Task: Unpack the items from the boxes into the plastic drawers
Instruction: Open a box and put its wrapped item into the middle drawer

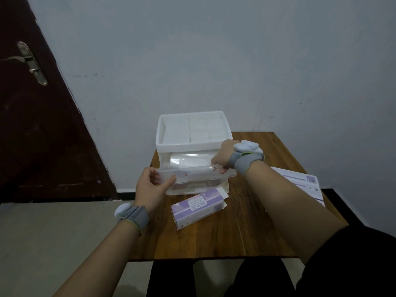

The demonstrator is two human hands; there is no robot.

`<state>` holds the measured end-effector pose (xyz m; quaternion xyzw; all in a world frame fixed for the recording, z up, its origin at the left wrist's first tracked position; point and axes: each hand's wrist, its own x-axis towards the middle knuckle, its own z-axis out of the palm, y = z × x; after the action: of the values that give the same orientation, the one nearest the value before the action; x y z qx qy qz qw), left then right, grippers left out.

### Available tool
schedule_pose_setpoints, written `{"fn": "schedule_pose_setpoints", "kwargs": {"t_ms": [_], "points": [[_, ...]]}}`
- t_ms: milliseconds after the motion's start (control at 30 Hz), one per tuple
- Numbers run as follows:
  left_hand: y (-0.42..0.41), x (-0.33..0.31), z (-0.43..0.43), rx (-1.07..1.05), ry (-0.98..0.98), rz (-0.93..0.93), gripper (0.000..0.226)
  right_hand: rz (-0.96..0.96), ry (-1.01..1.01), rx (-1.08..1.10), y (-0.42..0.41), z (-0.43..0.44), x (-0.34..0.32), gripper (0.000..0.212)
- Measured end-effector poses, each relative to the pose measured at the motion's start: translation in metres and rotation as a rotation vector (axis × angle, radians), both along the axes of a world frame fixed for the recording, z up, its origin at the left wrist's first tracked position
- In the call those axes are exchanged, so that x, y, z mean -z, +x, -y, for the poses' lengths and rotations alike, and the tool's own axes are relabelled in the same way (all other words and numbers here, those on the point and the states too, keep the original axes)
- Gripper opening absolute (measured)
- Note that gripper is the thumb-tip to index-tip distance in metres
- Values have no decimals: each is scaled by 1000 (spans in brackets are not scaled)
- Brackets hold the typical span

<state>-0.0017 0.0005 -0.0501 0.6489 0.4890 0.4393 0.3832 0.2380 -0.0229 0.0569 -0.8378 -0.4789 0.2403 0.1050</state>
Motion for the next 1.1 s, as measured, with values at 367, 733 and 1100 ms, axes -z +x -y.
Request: {"fn": "schedule_pose_setpoints", "kwargs": {"t_ms": [367, 733, 1100], "points": [[-2, -2, -6, 5, -25, 78, 46, -224, 807, 115, 48, 48, 43, 33], [9, -1, -37, 108, -168, 221, 92, -639, 532, -7, 48, 23, 83, 101], [42, 15, -65, -152, -235, 292, 90, -627, 633, 71, 49, -11, 108, 87]]}}
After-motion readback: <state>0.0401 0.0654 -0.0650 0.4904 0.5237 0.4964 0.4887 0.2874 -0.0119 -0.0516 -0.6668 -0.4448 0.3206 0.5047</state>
